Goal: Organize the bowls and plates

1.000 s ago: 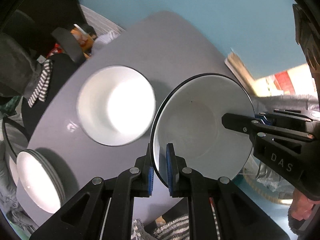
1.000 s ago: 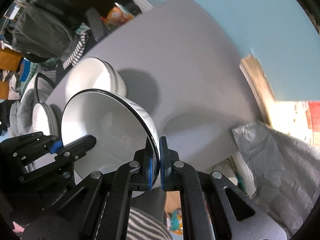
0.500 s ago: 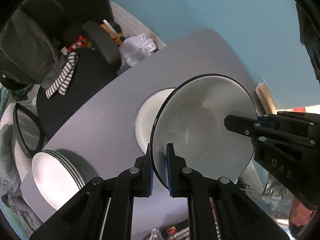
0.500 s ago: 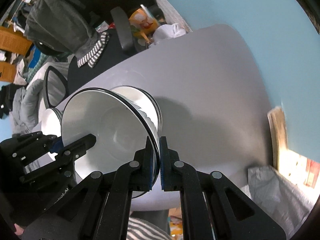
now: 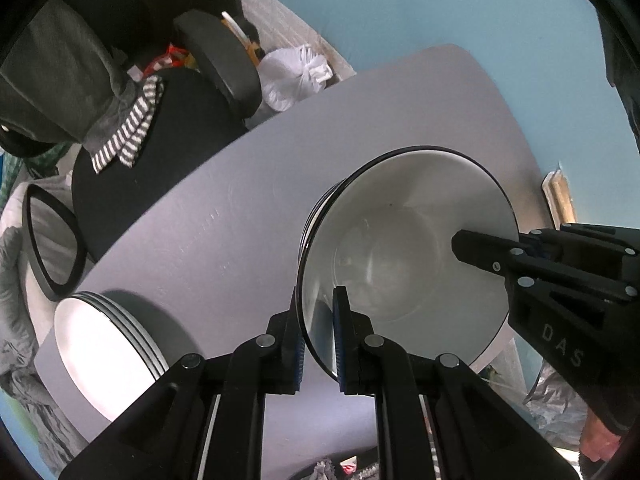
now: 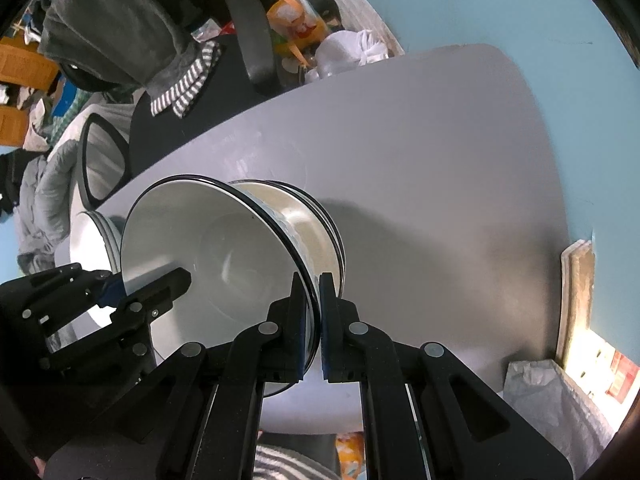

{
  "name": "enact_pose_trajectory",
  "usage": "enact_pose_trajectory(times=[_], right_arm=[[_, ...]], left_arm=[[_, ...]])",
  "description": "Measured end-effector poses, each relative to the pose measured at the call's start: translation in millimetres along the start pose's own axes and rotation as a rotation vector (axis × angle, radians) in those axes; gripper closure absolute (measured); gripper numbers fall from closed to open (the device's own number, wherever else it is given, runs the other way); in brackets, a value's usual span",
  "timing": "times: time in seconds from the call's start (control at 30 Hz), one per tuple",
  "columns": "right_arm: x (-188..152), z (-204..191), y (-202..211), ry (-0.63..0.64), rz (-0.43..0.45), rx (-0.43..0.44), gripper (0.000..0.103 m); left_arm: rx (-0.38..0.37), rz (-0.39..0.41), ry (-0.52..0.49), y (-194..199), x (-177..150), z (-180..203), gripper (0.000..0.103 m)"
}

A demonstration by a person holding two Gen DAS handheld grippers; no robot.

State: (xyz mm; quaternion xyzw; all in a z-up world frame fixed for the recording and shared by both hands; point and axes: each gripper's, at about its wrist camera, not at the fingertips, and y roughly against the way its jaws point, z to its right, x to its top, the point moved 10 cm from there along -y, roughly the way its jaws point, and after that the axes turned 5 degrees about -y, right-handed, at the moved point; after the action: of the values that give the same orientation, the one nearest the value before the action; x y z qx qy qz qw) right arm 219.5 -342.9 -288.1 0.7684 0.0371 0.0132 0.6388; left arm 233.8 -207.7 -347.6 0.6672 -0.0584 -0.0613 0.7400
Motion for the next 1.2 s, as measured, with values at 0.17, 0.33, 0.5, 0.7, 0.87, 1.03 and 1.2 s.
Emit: enact_pose_trajectory(times=[0.17,0.33,0.5,0.7,0.87,1.03,1.2], right_arm=[[-1,2,-7,0.018,-0.016,-0.007,0.096],[-1,2,-13,0.033,-0.019,-0.030,0.096],[-1,1,-12,0.034,-0.013,-0.014,0.091],[-2,-5,-9,0.039,-0.009,-0.009,0.077],[-2,-9,-8,0.038,-0.005,-0.017,0.070],[-2,-9,-4,0.026,0.001,-0.013,0.068],[-1,-10,6,0.033,0.032,-0.044,0.051]], left_arm=[[0.018,-0.004,-0.006,-2,1,0,0.092],[0.040,-0.024,-0.011,-9,0,0,0.089],[0.042,-0.026,-0.017,-11,-2,0,0.088],[0.050,-0.016,-0.014,-11,-2,-4,0.082],[0.044,-0.002,0.007,-7,-4,-10,0.074],[0.059,0.020,0.014,2,-6,-12,0.071],[0.053,0.039,0.017,8,-7,-12,0.064]])
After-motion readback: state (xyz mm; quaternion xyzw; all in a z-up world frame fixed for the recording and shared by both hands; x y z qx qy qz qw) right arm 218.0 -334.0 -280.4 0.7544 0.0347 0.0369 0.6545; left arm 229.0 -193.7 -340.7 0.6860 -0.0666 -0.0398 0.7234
